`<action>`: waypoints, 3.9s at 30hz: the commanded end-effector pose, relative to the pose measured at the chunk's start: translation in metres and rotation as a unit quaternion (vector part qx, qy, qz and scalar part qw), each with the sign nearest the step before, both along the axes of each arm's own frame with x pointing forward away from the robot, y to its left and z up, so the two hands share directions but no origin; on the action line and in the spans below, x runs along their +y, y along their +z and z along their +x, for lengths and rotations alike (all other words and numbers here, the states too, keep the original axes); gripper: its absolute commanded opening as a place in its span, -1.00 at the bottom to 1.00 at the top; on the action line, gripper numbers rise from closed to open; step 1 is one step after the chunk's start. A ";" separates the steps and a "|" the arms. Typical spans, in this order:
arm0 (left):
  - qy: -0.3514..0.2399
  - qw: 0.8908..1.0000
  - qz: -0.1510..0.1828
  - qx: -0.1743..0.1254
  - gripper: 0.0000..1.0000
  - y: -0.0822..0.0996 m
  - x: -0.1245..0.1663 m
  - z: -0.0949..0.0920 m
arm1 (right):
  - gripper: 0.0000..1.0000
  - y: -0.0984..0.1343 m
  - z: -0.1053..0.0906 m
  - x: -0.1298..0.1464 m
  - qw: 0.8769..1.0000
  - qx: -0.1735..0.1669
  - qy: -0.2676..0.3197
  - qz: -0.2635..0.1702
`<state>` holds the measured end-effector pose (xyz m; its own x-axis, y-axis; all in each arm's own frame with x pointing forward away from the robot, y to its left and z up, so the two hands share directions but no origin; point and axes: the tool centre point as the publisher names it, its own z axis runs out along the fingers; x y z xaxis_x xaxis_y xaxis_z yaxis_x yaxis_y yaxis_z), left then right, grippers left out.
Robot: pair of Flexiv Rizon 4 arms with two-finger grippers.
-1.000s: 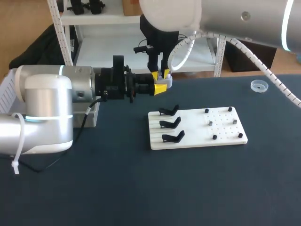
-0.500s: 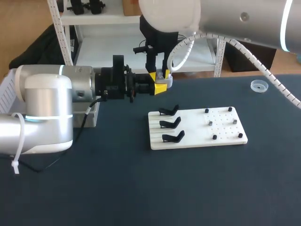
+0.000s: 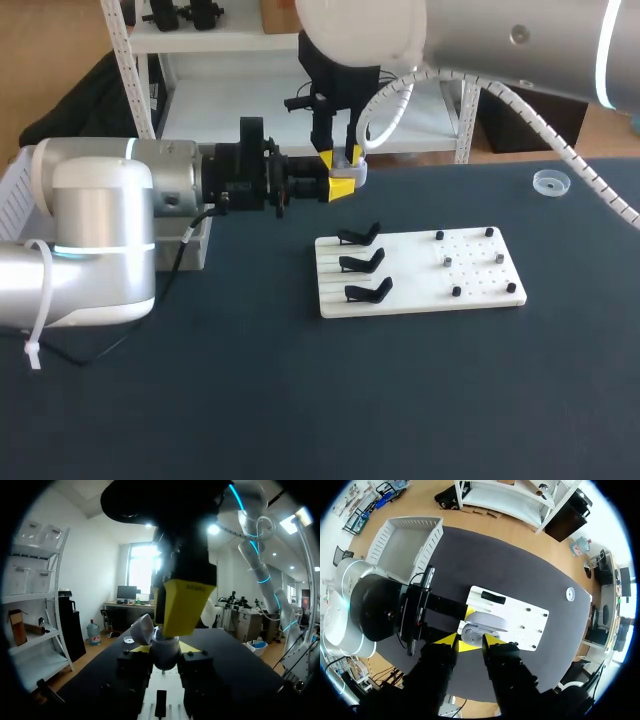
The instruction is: Pick up each earbud case from the left stands, insert the matching earbuds, close the lid, and place the case in the box.
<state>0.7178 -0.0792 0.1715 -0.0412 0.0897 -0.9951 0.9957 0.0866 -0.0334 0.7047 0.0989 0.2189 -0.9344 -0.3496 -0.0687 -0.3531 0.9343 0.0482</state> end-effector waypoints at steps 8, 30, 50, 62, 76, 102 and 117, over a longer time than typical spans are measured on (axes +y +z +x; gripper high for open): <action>-0.001 1.000 0.000 0.000 -1.00 0.000 -0.001 0.002 | -0.41 0.029 -0.004 -0.004 1.000 -0.018 -0.005 0.020; -0.001 1.000 0.000 0.000 -1.00 0.000 -0.001 0.002 | -0.36 -0.009 0.072 -0.025 0.993 -0.049 -0.106 -0.010; -0.001 1.000 0.000 0.000 -1.00 0.000 -0.001 0.002 | -0.33 -0.013 0.027 -0.033 0.993 -0.018 -0.119 0.014; 0.013 1.000 0.004 -0.014 -1.00 0.009 0.017 0.006 | -0.09 0.026 0.019 -0.063 0.974 -0.102 -0.181 0.092; 0.082 0.993 0.062 -0.052 -1.00 0.034 0.165 0.058 | 1.00 0.021 -0.014 -0.106 0.957 -0.157 -0.175 0.168; 0.123 0.970 0.204 0.041 -1.00 -0.080 0.306 0.113 | 1.00 0.021 -0.014 -0.106 0.957 -0.157 -0.175 0.168; 0.145 0.967 0.197 0.065 1.00 -0.085 0.306 0.093 | 1.00 0.021 -0.014 -0.106 0.957 -0.157 -0.175 0.168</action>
